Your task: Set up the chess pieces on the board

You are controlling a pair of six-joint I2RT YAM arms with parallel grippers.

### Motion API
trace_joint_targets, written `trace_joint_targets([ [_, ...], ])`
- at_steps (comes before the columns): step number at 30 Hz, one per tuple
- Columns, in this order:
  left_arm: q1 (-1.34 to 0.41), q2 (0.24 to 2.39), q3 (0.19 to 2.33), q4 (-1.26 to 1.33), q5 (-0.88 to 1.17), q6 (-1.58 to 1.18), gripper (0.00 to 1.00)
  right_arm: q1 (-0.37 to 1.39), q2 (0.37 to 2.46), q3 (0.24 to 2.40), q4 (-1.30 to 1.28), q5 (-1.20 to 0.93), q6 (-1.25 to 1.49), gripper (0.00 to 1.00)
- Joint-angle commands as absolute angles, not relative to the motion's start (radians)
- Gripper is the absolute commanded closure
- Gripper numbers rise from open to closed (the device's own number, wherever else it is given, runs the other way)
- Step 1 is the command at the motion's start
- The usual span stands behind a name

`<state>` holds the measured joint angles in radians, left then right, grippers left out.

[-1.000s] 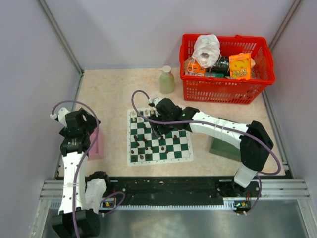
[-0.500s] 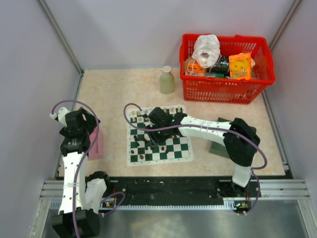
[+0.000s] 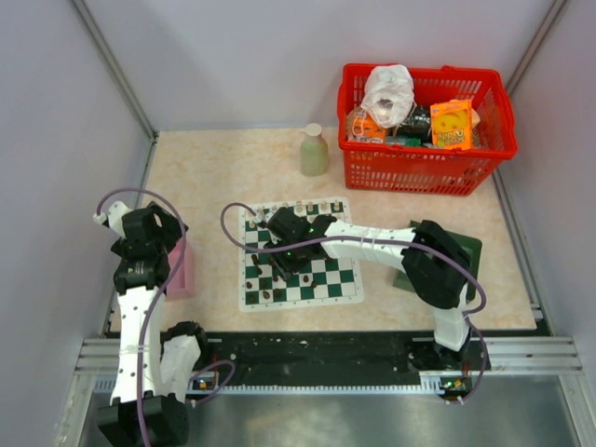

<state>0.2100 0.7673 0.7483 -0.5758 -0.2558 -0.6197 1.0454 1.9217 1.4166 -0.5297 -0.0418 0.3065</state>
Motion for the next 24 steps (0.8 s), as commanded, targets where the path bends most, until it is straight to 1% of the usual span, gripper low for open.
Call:
trace_joint_targets([
  [1, 0.216, 0.753, 0.756, -0.535, -0.272, -0.604, 0.01, 1.054, 1.950, 1.471, -0.528, -0.040, 0.288, 0.60],
  [4, 0.216, 0.755, 0.752, -0.532, -0.275, -0.604, 0.01, 1.055, 1.963, 1.482, -0.528, -0.040, 0.282, 0.61],
  [7, 0.216, 0.759, 0.752, -0.532, -0.275, -0.603, 0.01, 1.054, 1.974, 1.491, -0.526, -0.037, 0.281, 0.66],
  [11, 0.216, 0.759, 0.752, -0.531, -0.275, -0.604, 0.01, 1.054, 1.988, 1.494, -0.526, -0.040, 0.276, 0.67],
  [16, 0.216, 0.762, 0.749, -0.531, -0.276, -0.604, 0.01, 1.055, 1.988, 1.494, -0.526, -0.035, 0.272, 0.81],
  [20, 0.218, 0.767, 0.749, -0.529, -0.272, -0.604, 0.01, 1.054, 1.970, 1.493, -0.526, -0.029, 0.271, 0.85],
  [23, 0.216, 0.767, 0.749, -0.532, -0.276, -0.603, 0.01, 1.052, 1.948, 1.493, -0.528, -0.005, 0.273, 0.86],
  [24, 0.216, 0.767, 0.749, -0.531, -0.278, -0.603, 0.01, 1.054, 1.939, 1.493, -0.525, 0.035, 0.270, 0.87],
])
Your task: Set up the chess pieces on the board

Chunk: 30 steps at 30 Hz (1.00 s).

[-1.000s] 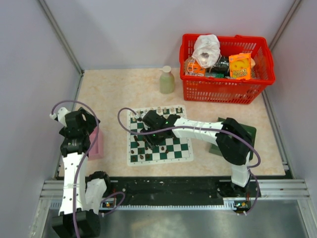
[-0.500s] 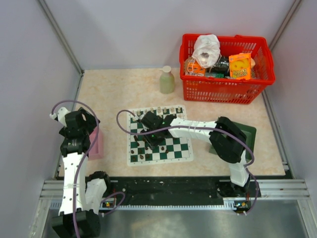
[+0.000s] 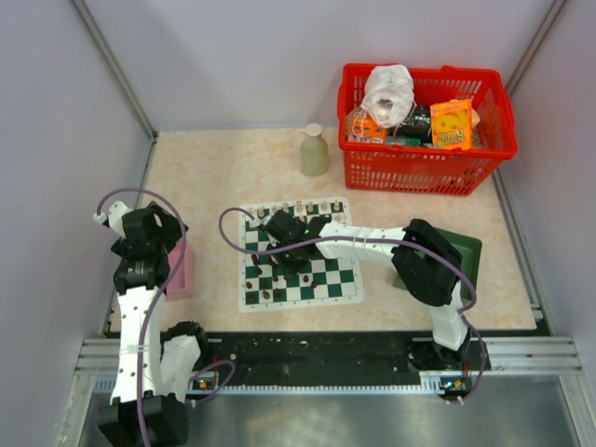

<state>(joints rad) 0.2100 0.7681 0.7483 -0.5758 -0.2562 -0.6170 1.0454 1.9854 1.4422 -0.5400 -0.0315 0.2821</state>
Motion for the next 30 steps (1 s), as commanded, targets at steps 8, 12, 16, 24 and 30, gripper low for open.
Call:
trace_joint_targets([
  [8, 0.216, 0.764, 0.749, -0.532, -0.279, -0.603, 0.01, 1.052, 1.945, 1.505, -0.526, 0.133, 0.268, 0.87],
  [12, 0.216, 0.765, 0.750, -0.534, -0.281, -0.601, 0.01, 1.054, 1.973, 1.512, -0.526, 0.143, 0.268, 0.87],
  [16, 0.218, 0.764, 0.749, -0.532, -0.279, -0.603, 0.01, 1.054, 1.993, 1.514, -0.528, 0.132, 0.264, 0.85],
  [24, 0.216, 0.772, 0.746, -0.526, -0.273, -0.601, 0.01, 1.055, 2.022, 1.529, -0.545, 0.106, 0.262, 0.81],
  [30, 0.216, 0.781, 0.745, -0.523, -0.268, -0.595, 0.01, 1.054, 2.028, 1.545, -0.557, 0.092, 0.262, 0.77],
])
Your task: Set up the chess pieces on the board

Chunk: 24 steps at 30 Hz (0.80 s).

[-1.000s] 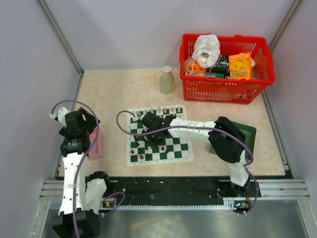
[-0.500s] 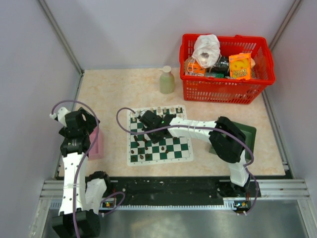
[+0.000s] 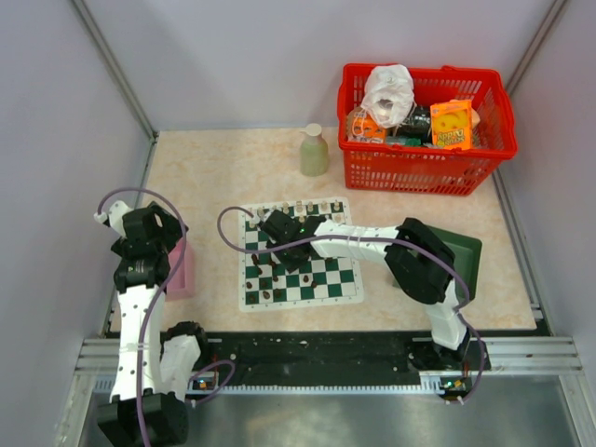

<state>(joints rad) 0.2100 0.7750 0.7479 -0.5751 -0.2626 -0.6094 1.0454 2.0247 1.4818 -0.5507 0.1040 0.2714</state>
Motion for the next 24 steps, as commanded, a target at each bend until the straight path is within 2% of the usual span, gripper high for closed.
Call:
trace_joint_targets([
  [1, 0.216, 0.782, 0.746, -0.523, -0.270, -0.592, 0.01, 1.055, 2.023, 1.545, -0.558, 0.089, 0.262, 0.76],
  [14, 0.216, 0.778, 0.755, -0.528, -0.267, -0.589, 0.01, 1.063, 1.916, 1.575, -0.575, 0.058, 0.262, 0.69],
  [24, 0.216, 0.769, 0.752, -0.532, -0.265, -0.589, 0.01, 1.101, 1.968, 1.580, -0.554, -0.049, 0.288, 0.68],
])
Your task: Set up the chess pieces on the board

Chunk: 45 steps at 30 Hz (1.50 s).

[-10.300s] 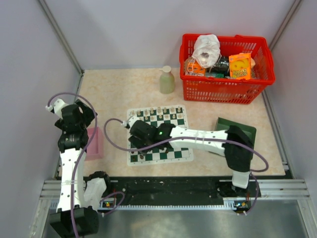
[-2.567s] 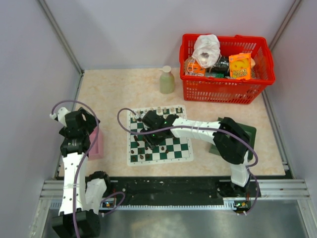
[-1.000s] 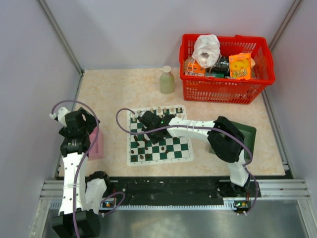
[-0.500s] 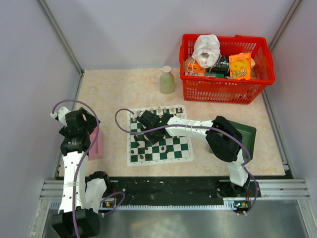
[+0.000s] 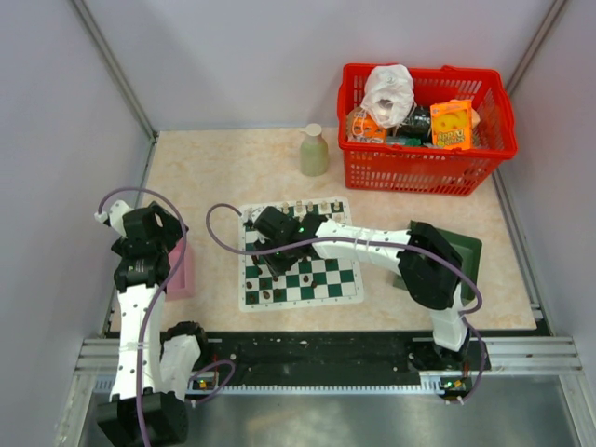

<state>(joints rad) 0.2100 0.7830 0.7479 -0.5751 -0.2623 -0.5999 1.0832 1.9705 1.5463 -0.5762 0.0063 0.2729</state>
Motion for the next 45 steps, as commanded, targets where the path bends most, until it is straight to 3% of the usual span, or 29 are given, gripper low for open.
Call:
trace_joint_targets([
  [1, 0.216, 0.772, 0.753, -0.534, -0.271, -0.588, 0.01, 1.101, 1.973, 1.577, -0.551, -0.048, 0.290, 0.68],
  [32, 0.216, 0.773, 0.742, -0.537, -0.295, -0.572, 0.01, 1.101, 2.062, 1.594, -0.499, 0.012, 0.299, 0.68],
  [45, 0.216, 0.781, 0.742, -0.537, -0.290, -0.568, 0.01, 1.101, 2.054, 1.589, -0.512, 0.005, 0.295, 0.86],
])
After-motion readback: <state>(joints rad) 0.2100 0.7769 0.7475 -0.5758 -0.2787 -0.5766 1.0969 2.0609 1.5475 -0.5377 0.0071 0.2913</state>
